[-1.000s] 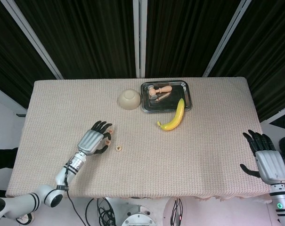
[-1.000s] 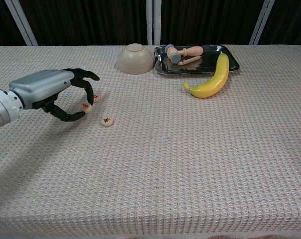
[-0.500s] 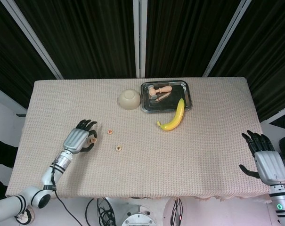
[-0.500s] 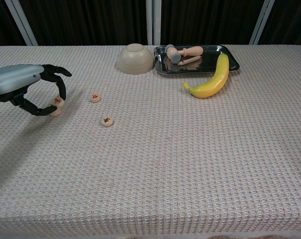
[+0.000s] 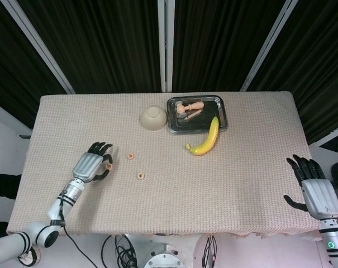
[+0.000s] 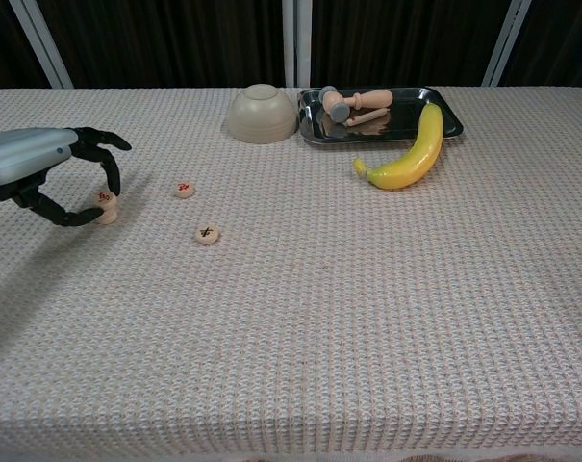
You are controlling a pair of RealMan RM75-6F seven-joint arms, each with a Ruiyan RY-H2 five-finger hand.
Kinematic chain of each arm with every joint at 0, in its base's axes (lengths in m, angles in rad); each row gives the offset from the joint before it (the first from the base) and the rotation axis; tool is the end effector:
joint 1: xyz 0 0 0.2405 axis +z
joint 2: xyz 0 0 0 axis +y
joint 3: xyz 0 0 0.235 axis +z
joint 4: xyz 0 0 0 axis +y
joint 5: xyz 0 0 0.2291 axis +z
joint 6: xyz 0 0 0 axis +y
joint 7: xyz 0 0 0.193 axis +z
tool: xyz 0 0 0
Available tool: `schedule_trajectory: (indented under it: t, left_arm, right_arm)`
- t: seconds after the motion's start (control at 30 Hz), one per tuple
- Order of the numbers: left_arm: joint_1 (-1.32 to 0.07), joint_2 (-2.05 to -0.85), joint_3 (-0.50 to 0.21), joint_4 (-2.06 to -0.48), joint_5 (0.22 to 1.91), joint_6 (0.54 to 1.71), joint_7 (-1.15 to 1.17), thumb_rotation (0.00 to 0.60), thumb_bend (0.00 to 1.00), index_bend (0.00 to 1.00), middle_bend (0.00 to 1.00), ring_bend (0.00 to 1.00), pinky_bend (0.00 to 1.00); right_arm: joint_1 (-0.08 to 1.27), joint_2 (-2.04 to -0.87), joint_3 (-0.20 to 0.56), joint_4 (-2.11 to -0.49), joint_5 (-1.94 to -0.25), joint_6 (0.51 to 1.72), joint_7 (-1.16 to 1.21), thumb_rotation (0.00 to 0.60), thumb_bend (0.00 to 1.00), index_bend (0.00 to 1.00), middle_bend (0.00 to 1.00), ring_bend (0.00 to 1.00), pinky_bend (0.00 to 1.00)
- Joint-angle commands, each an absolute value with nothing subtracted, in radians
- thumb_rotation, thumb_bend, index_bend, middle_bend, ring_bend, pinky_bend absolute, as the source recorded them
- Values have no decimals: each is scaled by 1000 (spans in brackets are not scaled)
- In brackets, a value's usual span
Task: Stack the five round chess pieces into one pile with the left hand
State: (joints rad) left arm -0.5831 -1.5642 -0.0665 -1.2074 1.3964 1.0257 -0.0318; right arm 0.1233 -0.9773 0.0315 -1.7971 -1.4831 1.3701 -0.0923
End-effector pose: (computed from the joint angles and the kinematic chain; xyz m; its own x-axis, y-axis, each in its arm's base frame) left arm -0.2176 0.3615 -0.0430 0.4104 0.2658 0.8723 0.8882 -0.3334 -0.3162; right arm -0.2765 -0.2324 0.1332 0.4415 -0.1219 0.8890 -0.8972 -0.0461 0.4392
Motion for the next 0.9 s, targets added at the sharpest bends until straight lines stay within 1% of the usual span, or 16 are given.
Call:
schedule_trajectory:
  t: [0.03, 0.57, 0.73, 0.9]
  left_arm:
    - [-582, -1561, -65, -1209, 1395, 1023, -31, 600, 367, 471, 81, 0, 0]
    - [-577, -1564, -64, -1196, 1399, 1022, -51, 600, 368, 459, 82, 0, 0]
    - [-574, -1565, -62, -1191, 1399, 1020, -56, 600, 368, 412, 81, 0, 0]
    - [-573, -1562, -63, -1193, 1401, 1022, -60, 600, 369, 399, 81, 0, 0]
  right_arm:
    - [123, -978, 31, -1798, -1484, 1370, -94, 600, 131, 0, 0, 0, 0]
    - [121, -980, 33, -1799, -1478, 1373, -102, 600, 131, 0, 0, 0, 0]
    - [122, -979, 32, -1799, -1474, 1370, -106, 600, 132, 0, 0, 0, 0]
    - [124, -980, 32, -1802, -1469, 1363, -119, 600, 132, 0, 0, 0, 0]
